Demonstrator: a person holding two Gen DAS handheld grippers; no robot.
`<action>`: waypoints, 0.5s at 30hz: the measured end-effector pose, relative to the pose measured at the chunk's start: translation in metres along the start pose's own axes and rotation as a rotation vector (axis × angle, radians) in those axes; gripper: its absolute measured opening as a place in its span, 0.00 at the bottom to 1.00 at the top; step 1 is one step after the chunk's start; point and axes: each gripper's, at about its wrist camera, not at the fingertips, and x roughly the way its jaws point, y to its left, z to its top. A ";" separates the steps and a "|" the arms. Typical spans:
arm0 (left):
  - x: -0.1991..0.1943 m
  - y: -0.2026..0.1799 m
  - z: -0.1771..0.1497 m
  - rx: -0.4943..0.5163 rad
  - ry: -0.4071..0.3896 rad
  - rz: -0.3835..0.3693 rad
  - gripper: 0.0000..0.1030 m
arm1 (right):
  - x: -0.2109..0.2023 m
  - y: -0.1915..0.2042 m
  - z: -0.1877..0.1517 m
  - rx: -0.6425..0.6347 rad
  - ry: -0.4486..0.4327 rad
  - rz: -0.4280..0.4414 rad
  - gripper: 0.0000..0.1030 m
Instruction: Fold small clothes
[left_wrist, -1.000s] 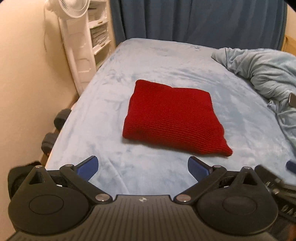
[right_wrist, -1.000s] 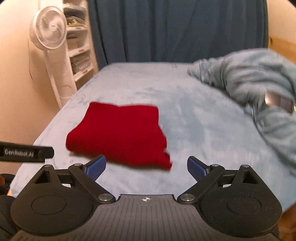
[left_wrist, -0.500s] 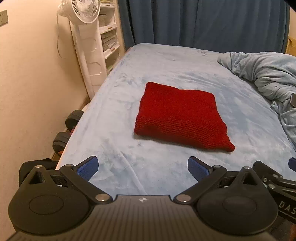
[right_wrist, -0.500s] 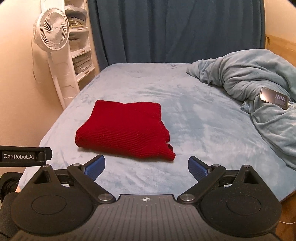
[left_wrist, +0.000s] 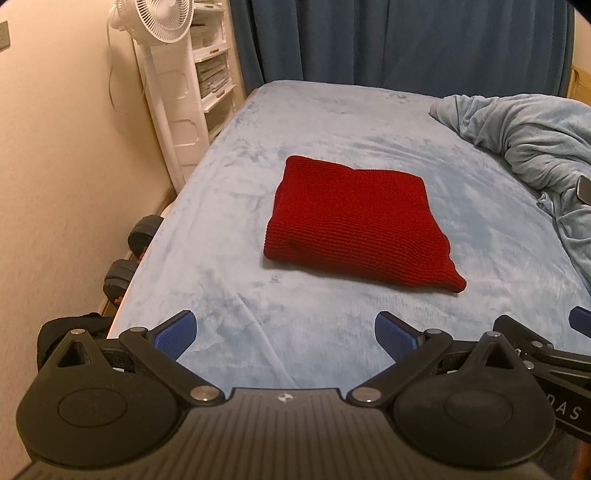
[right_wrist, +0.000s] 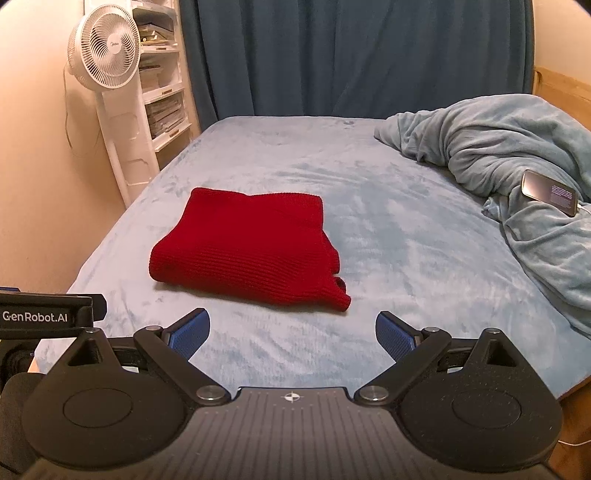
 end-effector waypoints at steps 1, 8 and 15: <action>0.000 0.000 0.000 0.001 0.000 0.001 1.00 | 0.000 0.001 0.000 -0.001 0.000 0.001 0.94; 0.000 0.000 -0.001 0.005 -0.001 0.001 1.00 | 0.001 0.002 -0.001 -0.008 0.003 0.006 0.94; 0.001 0.000 -0.002 0.014 -0.001 -0.001 1.00 | 0.001 0.001 -0.001 -0.009 0.001 0.006 0.94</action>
